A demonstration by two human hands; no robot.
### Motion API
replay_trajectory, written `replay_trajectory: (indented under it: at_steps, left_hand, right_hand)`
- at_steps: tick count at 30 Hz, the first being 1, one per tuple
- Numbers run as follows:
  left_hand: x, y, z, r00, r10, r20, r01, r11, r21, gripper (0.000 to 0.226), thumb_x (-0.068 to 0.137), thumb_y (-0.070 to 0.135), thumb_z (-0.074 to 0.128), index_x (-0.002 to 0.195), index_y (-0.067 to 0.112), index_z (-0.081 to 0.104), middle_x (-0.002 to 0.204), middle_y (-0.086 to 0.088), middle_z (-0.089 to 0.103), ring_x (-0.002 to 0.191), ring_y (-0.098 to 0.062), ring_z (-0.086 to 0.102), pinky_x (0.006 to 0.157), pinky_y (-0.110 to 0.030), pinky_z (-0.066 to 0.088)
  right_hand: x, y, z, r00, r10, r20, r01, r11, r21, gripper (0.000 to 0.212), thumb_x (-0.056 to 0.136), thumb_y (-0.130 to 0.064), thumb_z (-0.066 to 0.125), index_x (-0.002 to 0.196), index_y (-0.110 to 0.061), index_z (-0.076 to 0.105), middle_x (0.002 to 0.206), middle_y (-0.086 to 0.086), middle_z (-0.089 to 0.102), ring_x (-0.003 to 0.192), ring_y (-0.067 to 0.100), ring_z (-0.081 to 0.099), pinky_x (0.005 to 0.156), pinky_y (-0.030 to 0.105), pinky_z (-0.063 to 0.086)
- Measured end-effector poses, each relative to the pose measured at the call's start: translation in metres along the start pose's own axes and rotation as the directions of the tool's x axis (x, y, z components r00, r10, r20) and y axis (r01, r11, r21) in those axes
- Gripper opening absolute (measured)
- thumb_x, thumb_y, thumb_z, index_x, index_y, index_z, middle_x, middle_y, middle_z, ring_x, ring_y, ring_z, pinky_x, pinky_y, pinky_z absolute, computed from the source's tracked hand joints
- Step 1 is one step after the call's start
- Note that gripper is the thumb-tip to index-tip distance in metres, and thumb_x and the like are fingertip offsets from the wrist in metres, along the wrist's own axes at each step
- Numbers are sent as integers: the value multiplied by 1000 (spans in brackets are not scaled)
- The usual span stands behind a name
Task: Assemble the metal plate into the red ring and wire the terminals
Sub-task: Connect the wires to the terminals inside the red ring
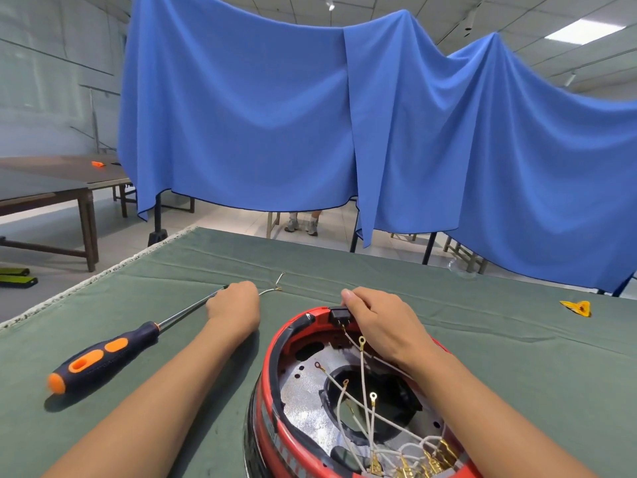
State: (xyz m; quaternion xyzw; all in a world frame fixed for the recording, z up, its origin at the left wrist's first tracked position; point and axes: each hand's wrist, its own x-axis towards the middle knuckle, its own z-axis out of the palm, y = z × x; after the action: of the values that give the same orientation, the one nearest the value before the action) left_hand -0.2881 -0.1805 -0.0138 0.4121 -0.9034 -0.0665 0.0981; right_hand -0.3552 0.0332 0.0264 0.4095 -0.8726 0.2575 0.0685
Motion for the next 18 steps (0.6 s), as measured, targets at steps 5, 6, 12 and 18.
replay_trajectory:
  at_steps: [5, 6, 12, 18]
  left_hand:
    - [-7, 1, -7, 999, 3, 38, 1, 996, -84, 17, 87, 4, 47, 99, 6, 58, 116, -14, 63, 107, -34, 59, 77, -34, 44]
    - [-9, 1, -11, 998, 12, 58, -5, 992, -124, 10, 87, 4, 46, 88, 6, 55, 112, -15, 64, 103, -34, 59, 74, -34, 43]
    - [-16, 10, -55, 985, 132, 112, -35, 785, -618, 34, 88, 1, 48, 59, 9, 33, 52, -13, 37, 41, -26, 34, 44, -26, 31]
    - [-57, 35, -95, 943, 319, 98, -176, 724, -666, 26, 95, 11, 52, 72, 0, 57, 54, -7, 41, 41, -22, 36, 45, -26, 33]
  right_hand:
    - [0, 1, 0, 1000, 13, -11, -12, 998, 55, 46, 95, -58, 29, 60, -31, 40, 62, -10, 49, 68, 14, 48, 63, 33, 36]
    - [0, 2, 1, 1000, 16, -16, -15, 998, 58, 46, 95, -59, 29, 58, -31, 39, 61, -10, 48, 67, 13, 47, 62, 33, 35]
    - [2, 5, 3, 993, 73, -95, -58, 986, 154, 42, 93, -57, 35, 74, -26, 55, 74, -9, 61, 77, 13, 56, 71, 34, 45]
    - [1, 1, 1, 962, 11, -274, 61, 966, 253, 14, 86, -46, 55, 88, -35, 63, 89, -17, 66, 88, -3, 59, 74, 27, 46]
